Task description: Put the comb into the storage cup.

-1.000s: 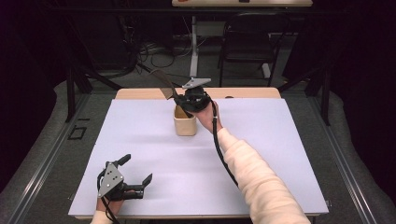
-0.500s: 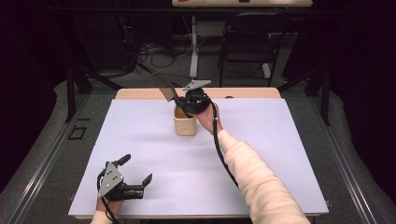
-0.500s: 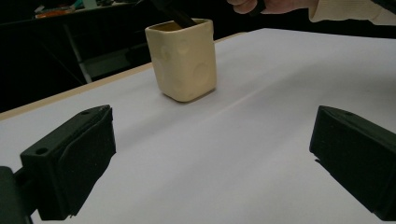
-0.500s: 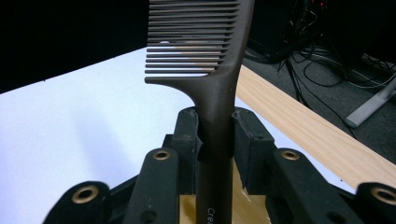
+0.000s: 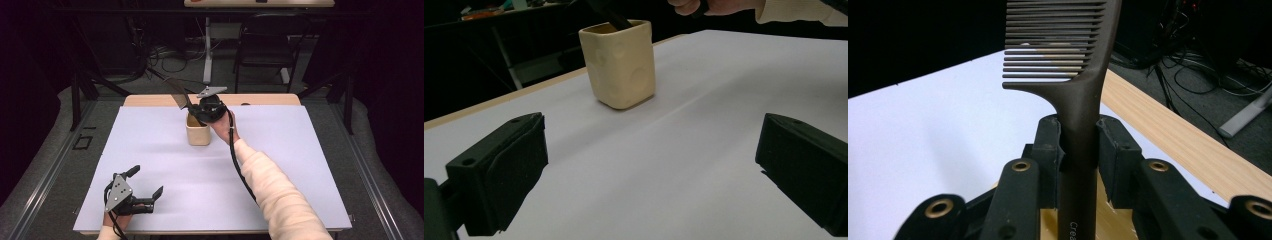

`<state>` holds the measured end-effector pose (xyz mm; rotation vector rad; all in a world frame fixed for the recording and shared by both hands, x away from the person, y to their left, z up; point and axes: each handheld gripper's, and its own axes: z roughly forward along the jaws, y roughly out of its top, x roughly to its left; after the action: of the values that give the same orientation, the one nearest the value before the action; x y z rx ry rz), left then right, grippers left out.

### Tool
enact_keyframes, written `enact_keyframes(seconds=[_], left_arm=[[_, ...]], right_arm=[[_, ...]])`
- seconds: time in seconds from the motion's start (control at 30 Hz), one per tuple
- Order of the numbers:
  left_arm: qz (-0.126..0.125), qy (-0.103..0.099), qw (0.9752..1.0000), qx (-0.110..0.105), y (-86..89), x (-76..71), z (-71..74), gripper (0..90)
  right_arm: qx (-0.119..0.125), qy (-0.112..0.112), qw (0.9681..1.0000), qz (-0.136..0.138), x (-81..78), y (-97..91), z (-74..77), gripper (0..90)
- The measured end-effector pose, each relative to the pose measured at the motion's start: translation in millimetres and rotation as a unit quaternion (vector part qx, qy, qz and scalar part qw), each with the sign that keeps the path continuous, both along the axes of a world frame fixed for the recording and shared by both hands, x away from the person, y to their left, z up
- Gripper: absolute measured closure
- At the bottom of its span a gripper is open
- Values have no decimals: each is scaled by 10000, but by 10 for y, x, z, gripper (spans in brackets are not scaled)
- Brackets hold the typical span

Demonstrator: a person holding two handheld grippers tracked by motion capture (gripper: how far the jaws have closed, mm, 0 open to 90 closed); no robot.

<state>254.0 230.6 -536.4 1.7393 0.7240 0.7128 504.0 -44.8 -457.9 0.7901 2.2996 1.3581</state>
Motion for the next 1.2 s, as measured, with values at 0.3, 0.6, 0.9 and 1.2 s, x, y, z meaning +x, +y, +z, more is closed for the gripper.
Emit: enact_keyframes(seconds=[0.3,0.6,0.9,1.2], left_arm=[[21,15,10000,-7,-3,6,-5,1],[17,9,10000,15,-2,3,-3,0],[40,-7,10000,41,-1,1,0,1],[55,-15,10000,40,0,-2,2,1]], right_arm=[[0,20,10000,0,-3,-6,-15,717],[-71,53,10000,44,3,-24,-29,718],[-207,-6,9998,35,0,2,-52,718],[-292,3,9996,33,1,28,-84,716]])
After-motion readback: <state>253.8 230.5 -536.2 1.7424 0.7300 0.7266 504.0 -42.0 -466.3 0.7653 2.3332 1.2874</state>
